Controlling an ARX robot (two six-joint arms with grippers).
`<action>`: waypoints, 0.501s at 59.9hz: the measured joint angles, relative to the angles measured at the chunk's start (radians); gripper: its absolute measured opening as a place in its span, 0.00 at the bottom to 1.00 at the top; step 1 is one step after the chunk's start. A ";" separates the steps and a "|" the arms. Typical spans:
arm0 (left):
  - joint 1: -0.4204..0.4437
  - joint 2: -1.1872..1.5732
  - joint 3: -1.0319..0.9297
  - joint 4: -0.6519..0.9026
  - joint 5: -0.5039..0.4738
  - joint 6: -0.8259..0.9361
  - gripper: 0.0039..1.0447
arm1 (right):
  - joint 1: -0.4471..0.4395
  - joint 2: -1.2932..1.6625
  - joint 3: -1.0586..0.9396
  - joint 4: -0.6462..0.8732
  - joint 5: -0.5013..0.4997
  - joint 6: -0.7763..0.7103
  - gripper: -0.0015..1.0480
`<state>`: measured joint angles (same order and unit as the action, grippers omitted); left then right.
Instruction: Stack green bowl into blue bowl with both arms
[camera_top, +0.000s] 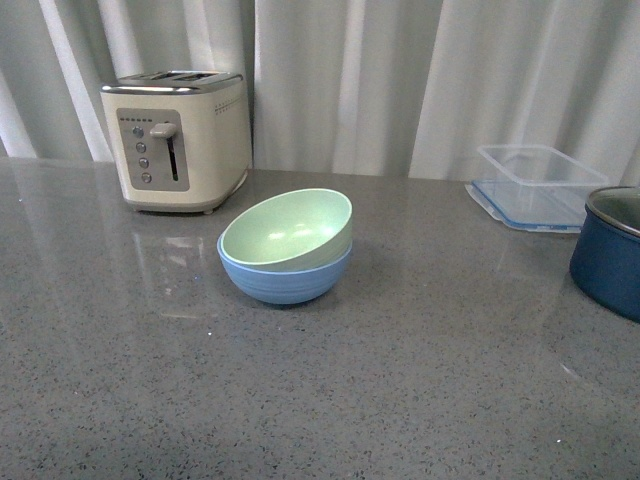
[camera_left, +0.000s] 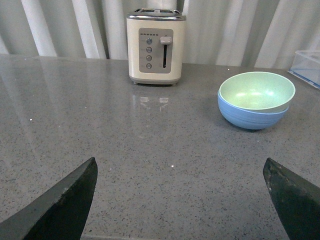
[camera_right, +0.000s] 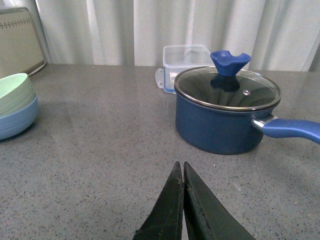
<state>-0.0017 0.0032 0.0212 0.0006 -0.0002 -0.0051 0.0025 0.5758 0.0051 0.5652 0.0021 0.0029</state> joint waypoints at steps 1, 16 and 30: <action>0.000 0.000 0.000 0.000 0.000 0.000 0.94 | 0.000 -0.014 0.000 -0.011 0.000 0.000 0.01; 0.000 0.000 0.000 0.000 0.000 0.000 0.94 | 0.000 -0.162 0.000 -0.151 0.000 0.000 0.01; 0.000 0.000 0.000 0.000 0.000 0.000 0.94 | 0.000 -0.280 0.000 -0.267 0.000 0.000 0.01</action>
<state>-0.0017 0.0032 0.0212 0.0006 -0.0006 -0.0051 0.0025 0.2958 0.0048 0.2985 0.0017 0.0029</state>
